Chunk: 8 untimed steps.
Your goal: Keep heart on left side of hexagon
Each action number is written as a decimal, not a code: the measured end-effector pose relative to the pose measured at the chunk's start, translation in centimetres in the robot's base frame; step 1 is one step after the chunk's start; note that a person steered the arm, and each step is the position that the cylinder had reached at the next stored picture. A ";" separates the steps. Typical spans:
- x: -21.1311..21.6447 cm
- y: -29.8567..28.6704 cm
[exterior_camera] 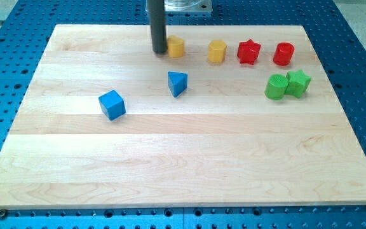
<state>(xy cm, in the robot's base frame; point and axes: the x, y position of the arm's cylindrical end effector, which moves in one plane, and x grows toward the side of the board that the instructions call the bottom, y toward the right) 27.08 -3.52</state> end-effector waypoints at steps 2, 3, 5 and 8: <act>-2.1 5.9; -2.1 5.9; -4.3 10.4; -2.7 8.5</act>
<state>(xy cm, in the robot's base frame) 24.41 5.02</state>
